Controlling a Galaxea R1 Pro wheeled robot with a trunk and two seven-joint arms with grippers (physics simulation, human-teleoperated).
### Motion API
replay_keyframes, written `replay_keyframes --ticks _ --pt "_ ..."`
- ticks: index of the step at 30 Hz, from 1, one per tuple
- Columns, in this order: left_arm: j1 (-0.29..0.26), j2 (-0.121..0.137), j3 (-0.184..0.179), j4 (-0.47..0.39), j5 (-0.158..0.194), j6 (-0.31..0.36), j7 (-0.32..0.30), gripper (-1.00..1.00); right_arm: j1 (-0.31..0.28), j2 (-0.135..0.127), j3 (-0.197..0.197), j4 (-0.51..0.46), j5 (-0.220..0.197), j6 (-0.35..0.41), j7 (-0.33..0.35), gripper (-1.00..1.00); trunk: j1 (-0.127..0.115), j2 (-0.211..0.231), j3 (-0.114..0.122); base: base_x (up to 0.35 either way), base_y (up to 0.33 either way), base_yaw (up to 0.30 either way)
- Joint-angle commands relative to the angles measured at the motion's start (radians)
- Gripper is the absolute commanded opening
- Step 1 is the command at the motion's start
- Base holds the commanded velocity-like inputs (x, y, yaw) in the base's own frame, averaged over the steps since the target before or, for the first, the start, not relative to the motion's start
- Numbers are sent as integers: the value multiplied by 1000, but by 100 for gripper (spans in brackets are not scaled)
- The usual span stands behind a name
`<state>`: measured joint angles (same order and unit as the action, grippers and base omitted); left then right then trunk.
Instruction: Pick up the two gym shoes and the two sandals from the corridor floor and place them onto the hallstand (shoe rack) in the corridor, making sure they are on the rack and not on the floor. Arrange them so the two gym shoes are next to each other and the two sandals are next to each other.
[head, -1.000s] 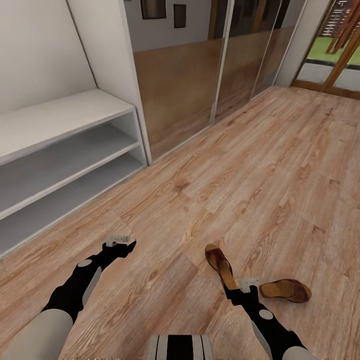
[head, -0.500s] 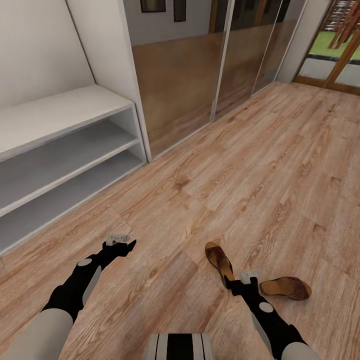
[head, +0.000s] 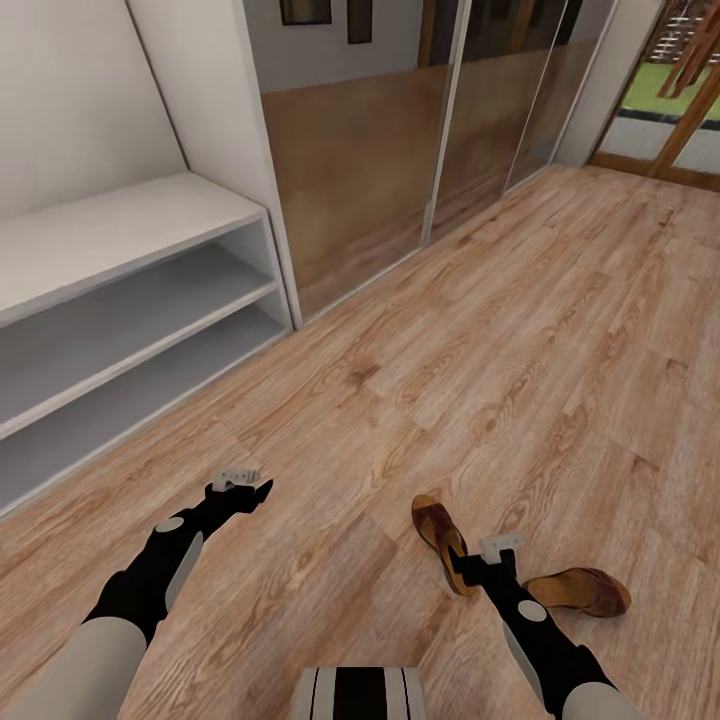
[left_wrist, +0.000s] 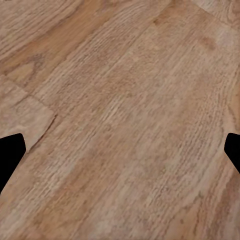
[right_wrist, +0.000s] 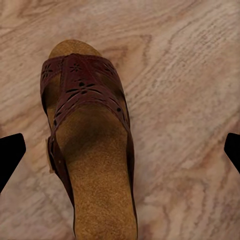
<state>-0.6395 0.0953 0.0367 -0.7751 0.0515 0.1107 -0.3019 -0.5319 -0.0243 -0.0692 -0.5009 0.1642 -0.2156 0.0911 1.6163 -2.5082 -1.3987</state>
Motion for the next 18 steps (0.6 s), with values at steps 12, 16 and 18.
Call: replay_keyframes --ticks 12,16,18 --pt "0 1 2 -3 5 9 -6 100 0 0 -7 1 9 -2 12 100 1 -1 -12 6 0 0" --pt "0 1 2 -2 5 9 -6 100 0 0 -7 2 9 -2 12 100 3 -2 -28 0 0 0" --pt "0 1 2 -1 5 9 -6 100 0 0 -7 2 9 -2 12 100 4 -2 -35 0 0 0"
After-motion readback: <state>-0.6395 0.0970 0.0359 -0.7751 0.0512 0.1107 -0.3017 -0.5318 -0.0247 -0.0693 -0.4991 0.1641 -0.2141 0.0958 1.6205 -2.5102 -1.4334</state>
